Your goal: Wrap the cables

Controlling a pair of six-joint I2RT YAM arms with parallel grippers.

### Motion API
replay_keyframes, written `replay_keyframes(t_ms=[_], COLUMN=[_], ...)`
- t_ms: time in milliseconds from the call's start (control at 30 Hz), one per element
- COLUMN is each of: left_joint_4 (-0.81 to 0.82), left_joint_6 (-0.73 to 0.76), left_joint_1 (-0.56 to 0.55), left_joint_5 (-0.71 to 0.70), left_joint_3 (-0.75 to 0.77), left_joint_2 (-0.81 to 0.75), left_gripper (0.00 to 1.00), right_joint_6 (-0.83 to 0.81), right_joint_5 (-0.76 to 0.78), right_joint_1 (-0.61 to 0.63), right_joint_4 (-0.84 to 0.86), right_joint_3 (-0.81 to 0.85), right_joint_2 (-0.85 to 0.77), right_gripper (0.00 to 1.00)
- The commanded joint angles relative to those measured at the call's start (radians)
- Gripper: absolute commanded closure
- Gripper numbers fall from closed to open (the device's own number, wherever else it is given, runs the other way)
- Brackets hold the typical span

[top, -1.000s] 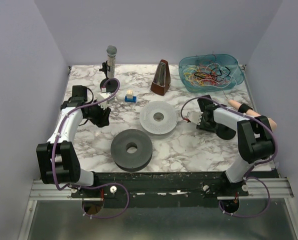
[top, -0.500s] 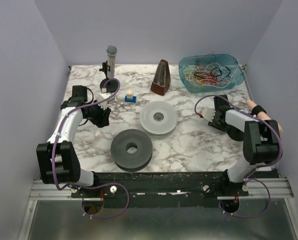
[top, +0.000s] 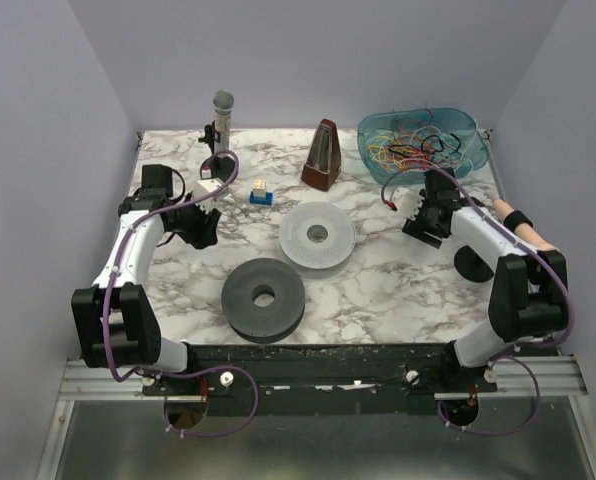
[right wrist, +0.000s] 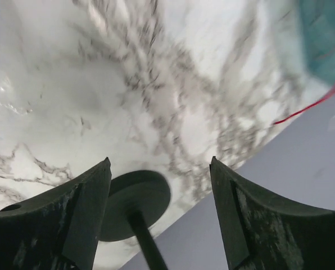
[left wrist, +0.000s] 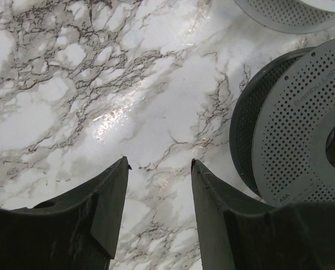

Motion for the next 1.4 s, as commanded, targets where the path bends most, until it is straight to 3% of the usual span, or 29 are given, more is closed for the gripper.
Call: replay_keyframes(t_ms=[0, 200, 300, 333, 467, 667, 833, 1067, 1367], left_joint_4=[-0.007, -0.021, -0.018, -0.013, -0.009, -0.030, -0.047, -0.061, -0.085], left_joint_6=[-0.025, -0.061, -0.100, -0.116, -0.184, -0.226, -0.253, -0.267, -0.249], left_joint_1=[0.003, 0.003, 0.003, 0.003, 0.000, -0.009, -0.012, -0.014, -0.014], left_joint_5=[-0.002, -0.027, -0.027, -0.027, -0.048, -0.102, -0.136, -0.169, -0.194], left_joint_3=[0.044, 0.086, 0.110, 0.116, 0.148, 0.177, 0.189, 0.194, 0.212], left_joint_2=[0.003, 0.000, 0.004, 0.007, 0.018, 0.018, 0.030, 0.056, 0.069], left_gripper=[0.43, 0.37, 0.25, 0.20, 0.14, 0.13, 0.13, 0.13, 0.13], right_joint_6=[0.026, 0.174, 0.298, 0.331, 0.420, 0.445, 0.513, 0.521, 0.535], right_joint_5=[-0.116, -0.281, -0.294, -0.283, -0.144, 0.051, 0.042, 0.149, 0.116], right_joint_1=[0.061, 0.068, 0.068, 0.068, 0.053, 0.005, -0.030, -0.056, -0.097], right_joint_4=[-0.083, -0.095, -0.100, -0.101, -0.039, 0.041, -0.009, -0.012, -0.037], right_joint_3=[0.107, 0.277, 0.442, 0.507, 0.694, 0.937, 1.124, 1.193, 1.178], right_joint_2=[-0.064, -0.104, -0.055, -0.024, 0.118, 0.361, 0.545, 0.665, 0.732], right_gripper=[0.17, 0.09, 0.08, 0.08, 0.09, 0.11, 0.12, 0.20, 0.26])
